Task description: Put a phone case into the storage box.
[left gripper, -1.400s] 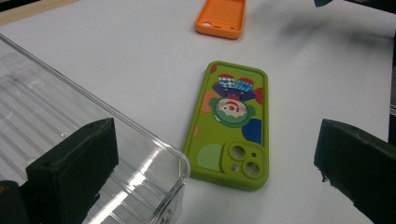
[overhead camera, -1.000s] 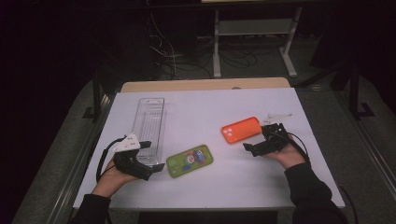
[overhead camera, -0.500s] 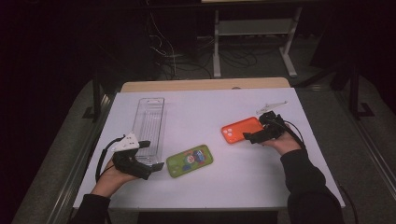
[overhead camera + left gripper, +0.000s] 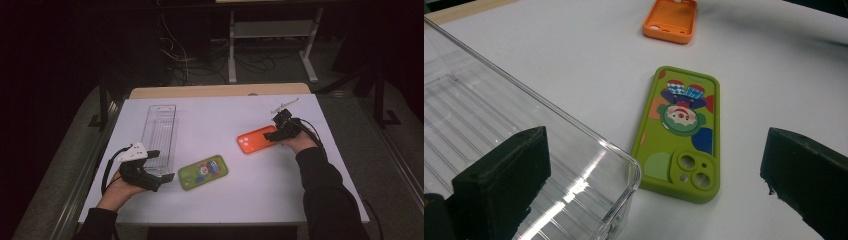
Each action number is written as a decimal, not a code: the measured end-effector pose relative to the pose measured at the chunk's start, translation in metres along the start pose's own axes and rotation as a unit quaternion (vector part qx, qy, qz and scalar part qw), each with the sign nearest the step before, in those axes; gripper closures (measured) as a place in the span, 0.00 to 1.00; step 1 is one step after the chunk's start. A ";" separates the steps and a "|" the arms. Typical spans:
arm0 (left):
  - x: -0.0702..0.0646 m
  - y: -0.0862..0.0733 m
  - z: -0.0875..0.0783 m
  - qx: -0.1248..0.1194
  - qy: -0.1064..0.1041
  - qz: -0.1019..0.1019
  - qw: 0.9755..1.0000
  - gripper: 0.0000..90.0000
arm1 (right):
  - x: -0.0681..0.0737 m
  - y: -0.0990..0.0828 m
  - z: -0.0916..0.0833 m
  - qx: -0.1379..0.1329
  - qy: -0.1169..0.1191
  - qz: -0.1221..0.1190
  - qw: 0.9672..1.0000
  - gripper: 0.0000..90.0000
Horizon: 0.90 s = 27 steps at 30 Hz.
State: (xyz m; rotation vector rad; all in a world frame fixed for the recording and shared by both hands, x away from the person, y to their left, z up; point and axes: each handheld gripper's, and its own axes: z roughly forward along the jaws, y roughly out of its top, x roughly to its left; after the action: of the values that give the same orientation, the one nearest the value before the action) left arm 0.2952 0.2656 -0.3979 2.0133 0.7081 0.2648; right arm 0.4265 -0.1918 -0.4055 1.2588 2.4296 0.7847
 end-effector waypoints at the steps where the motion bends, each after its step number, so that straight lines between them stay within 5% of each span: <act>1: 0.000 0.000 0.000 0.002 0.001 0.001 1.000 0.00 | -0.001 0.001 0.001 0.004 0.003 -0.002 1.000 0.49; 13: 0.002 0.000 -0.001 0.001 0.001 0.003 1.000 0.00 | -0.013 -0.002 0.014 0.052 0.008 0.001 0.999 0.97; 27: 0.001 -0.001 -0.001 0.001 0.002 0.000 1.000 0.00 | -0.018 -0.011 0.018 0.094 0.002 -0.018 0.995 0.98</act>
State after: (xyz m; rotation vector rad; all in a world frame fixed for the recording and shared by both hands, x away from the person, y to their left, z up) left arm 0.2954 0.2673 -0.3981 2.0156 0.7106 0.2687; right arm 0.4388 -0.2057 -0.4264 1.2754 2.5709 0.5600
